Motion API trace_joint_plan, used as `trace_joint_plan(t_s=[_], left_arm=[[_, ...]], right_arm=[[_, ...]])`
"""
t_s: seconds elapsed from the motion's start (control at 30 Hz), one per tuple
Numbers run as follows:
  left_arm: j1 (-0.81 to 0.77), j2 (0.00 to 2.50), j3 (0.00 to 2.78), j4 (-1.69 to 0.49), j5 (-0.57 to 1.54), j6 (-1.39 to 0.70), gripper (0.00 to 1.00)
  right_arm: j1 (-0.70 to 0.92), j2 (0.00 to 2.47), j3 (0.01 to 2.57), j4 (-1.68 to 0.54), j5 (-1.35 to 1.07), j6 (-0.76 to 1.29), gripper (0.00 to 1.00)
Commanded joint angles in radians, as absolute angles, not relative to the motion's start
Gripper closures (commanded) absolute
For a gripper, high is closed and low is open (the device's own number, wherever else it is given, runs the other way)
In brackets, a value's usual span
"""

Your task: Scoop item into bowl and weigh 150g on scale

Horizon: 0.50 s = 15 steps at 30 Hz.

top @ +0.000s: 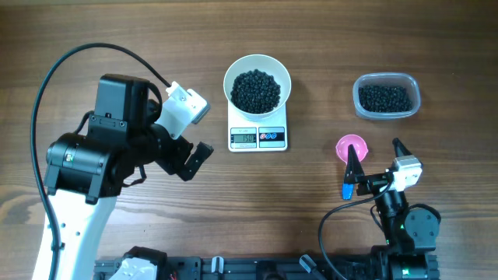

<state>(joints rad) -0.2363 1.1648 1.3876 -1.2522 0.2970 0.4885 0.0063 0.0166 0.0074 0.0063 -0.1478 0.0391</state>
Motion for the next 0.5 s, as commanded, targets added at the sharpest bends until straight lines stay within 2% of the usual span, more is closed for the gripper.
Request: trace_joint_plan(t_s=[0.0, 0.13, 0.23, 0.33, 0.47], left_arm=[[-0.237, 1.167, 1.405, -1.280, 0.302, 0.482, 0.00], [-0.237, 1.164, 1.405, -1.315, 0.270, 0.480, 0.00], [-0.237, 1.126, 1.405, -1.286, 0.256, 0.376, 0.00], [-0.237, 1.068, 1.404, -1.275, 0.250, 0.366, 0.00], [-0.237, 0.949, 1.317, -1.187, 0.219, 0.184, 0.00]], right_arm=[[0.014, 0.004, 0.005, 0.007, -0.127, 0.026, 0.00], [0.014, 0.004, 0.005, 0.007, -0.128, 0.027, 0.00], [0.014, 0.004, 0.005, 0.007, -0.127, 0.026, 0.00], [0.014, 0.004, 0.005, 0.007, -0.127, 0.027, 0.00], [0.014, 0.004, 0.005, 0.007, -0.127, 0.026, 0.00]])
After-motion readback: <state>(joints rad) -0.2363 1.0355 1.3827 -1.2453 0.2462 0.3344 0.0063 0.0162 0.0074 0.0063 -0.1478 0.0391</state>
